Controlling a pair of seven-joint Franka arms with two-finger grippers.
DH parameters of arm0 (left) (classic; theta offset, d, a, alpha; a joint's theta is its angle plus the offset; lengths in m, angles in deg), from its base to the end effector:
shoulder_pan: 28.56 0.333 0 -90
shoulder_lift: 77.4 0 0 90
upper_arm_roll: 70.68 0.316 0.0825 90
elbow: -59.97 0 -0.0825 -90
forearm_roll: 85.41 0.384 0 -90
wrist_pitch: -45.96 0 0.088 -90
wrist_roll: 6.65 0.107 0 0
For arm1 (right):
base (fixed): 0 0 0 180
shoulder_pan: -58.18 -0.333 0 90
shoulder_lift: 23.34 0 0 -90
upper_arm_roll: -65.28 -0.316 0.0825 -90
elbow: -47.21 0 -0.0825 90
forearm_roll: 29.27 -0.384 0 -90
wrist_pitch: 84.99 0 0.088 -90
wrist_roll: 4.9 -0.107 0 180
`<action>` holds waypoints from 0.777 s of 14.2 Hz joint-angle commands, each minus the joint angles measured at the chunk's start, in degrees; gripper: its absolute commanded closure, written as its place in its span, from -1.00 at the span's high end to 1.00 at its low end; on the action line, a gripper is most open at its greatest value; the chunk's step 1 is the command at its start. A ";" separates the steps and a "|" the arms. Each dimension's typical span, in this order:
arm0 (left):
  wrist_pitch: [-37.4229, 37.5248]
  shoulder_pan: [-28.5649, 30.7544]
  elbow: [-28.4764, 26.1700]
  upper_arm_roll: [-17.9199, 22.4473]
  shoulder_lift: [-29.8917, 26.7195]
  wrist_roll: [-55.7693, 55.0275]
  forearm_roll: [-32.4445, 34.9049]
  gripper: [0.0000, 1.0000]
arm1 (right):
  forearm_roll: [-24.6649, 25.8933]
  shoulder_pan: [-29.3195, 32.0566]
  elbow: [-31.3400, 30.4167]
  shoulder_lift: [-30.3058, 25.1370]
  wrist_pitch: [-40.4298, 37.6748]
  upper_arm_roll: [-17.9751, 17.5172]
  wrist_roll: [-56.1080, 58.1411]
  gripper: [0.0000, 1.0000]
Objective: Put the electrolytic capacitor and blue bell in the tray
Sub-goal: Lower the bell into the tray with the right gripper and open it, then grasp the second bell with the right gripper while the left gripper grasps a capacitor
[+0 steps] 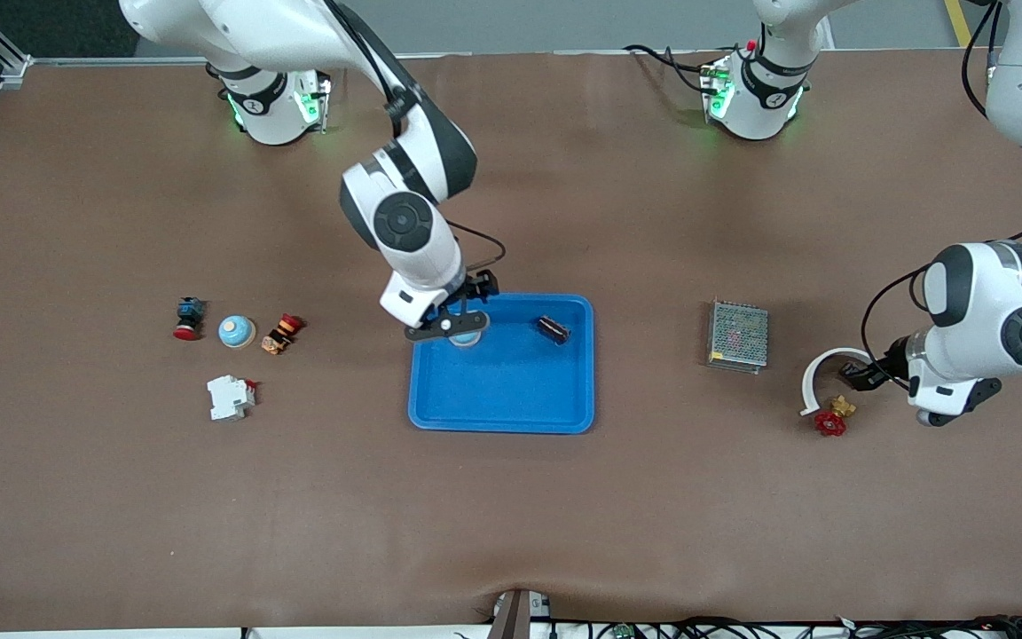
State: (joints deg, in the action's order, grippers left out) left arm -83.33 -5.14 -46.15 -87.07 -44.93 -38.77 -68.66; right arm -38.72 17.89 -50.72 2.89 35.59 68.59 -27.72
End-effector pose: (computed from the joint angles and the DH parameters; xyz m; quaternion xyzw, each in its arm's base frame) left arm 0.6210 0.0934 0.2147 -0.9647 -0.2540 0.0560 0.0424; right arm 0.5198 0.4056 0.3211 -0.9946 -0.0817 0.0547 0.0341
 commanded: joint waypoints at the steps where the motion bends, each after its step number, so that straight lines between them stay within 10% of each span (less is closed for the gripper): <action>1: -1.93 1.36 -1.55 -0.84 -0.13 0.56 1.17 0.59 | 3.54 3.28 -1.65 -6.26 -7.18 -0.58 4.43 1.00; 11: -4.39 0.40 -1.20 -1.01 1.90 0.82 1.17 0.35 | 8.75 25.59 -2.35 -13.40 -17.14 -0.58 53.89 1.00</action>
State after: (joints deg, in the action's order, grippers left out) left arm -86.92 -5.04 -47.12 -87.79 -43.09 -38.76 -68.66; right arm -30.59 39.13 -51.40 -9.57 18.31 69.14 18.27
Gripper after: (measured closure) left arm 0.282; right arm 0.000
